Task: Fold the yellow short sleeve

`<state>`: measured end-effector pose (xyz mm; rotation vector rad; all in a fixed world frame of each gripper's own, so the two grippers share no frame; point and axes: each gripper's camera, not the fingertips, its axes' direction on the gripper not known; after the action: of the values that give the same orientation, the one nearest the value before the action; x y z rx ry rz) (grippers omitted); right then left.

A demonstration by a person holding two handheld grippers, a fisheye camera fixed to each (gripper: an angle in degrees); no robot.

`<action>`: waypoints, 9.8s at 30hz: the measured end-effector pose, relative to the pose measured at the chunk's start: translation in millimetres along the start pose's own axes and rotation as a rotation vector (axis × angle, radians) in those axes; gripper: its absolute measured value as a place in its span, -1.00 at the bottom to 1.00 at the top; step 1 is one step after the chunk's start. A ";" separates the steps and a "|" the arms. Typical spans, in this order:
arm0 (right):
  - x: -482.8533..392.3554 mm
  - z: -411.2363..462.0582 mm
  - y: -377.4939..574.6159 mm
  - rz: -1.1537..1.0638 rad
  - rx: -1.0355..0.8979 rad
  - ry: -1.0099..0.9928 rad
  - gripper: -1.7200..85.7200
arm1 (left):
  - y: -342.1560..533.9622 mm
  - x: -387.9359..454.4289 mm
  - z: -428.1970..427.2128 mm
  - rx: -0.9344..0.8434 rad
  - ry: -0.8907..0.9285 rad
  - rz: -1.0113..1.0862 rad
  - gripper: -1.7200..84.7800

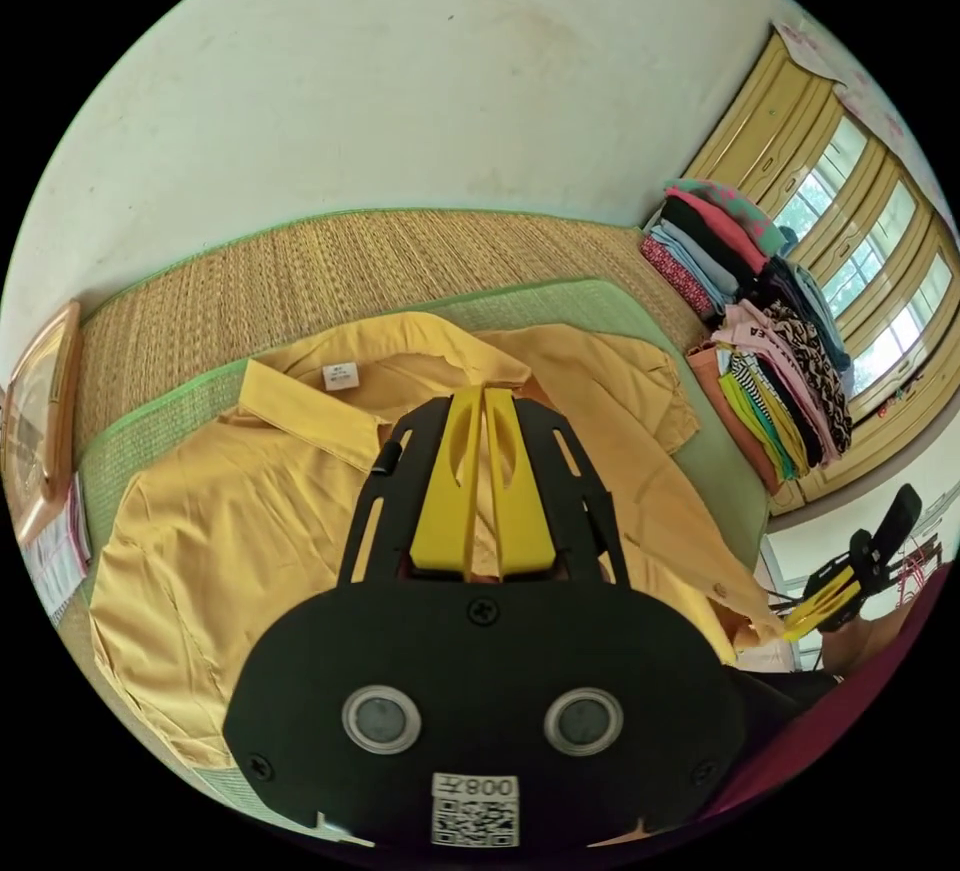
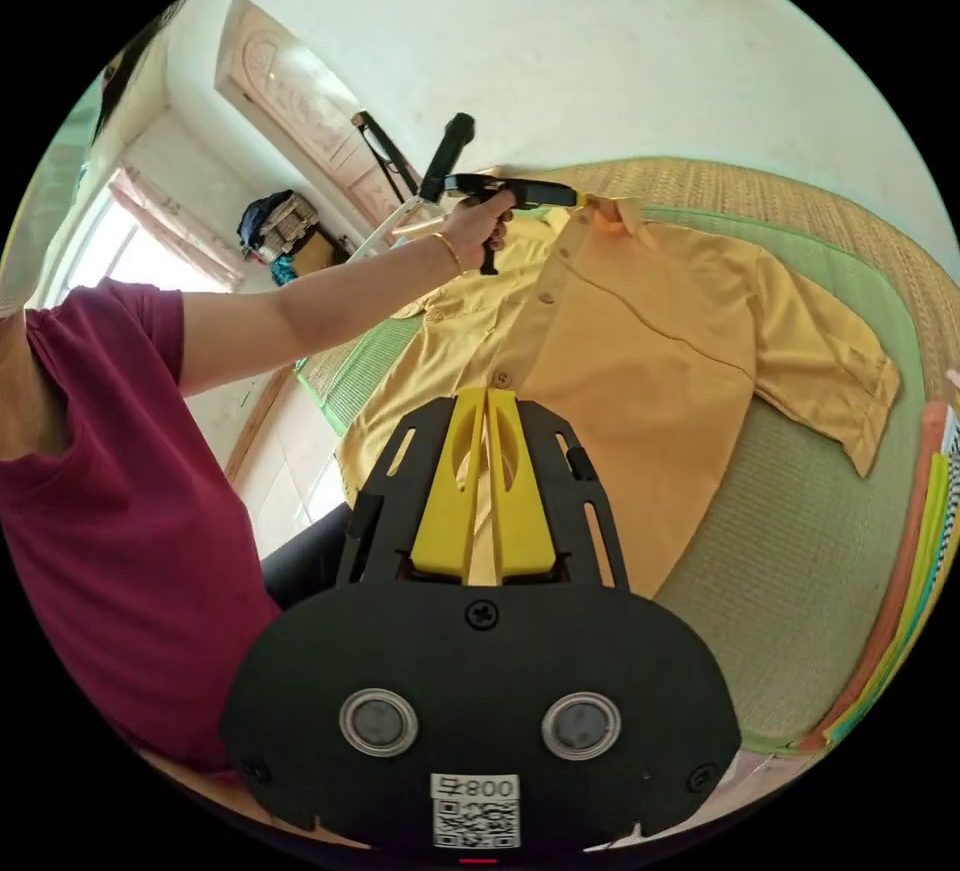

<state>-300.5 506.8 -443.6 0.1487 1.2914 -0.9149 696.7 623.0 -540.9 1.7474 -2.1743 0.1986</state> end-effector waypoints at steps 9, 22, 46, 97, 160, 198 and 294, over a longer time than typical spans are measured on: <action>3.0 90.4 -27.8 -0.045 -0.132 -0.126 -0.96 | 7.5 -28.0 43.5 -0.151 -0.116 -0.038 -0.96; 31.8 149.8 -47.9 -0.016 -0.170 -0.108 -0.96 | 8.5 -51.0 67.2 -0.117 -0.176 -0.079 -0.95; 83.2 155.0 -26.9 0.146 -0.226 -0.275 -0.79 | 242.2 -52.0 -12.9 -0.170 0.377 -0.221 -0.80; -68.1 -15.1 186.3 0.182 -0.286 0.114 -0.77 | 484.4 -28.5 -24.5 -0.198 0.773 -0.720 -0.96; 101.3 -16.0 285.8 0.537 -0.308 -0.008 -0.80 | 378.1 -15.1 22.3 -0.274 0.640 -0.462 -0.91; 163.0 185.8 49.1 0.094 -0.242 0.202 -0.97 | 48.9 -193.1 121.9 -0.012 0.137 -0.402 -0.95; 312.7 121.6 174.0 0.657 0.221 0.665 -0.81 | -11.1 -24.7 157.6 -0.268 0.549 0.185 -0.95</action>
<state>-97.9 395.5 -742.6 1.0575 1.5884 -0.4325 684.1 592.9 -697.5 1.1729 -1.8500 0.3654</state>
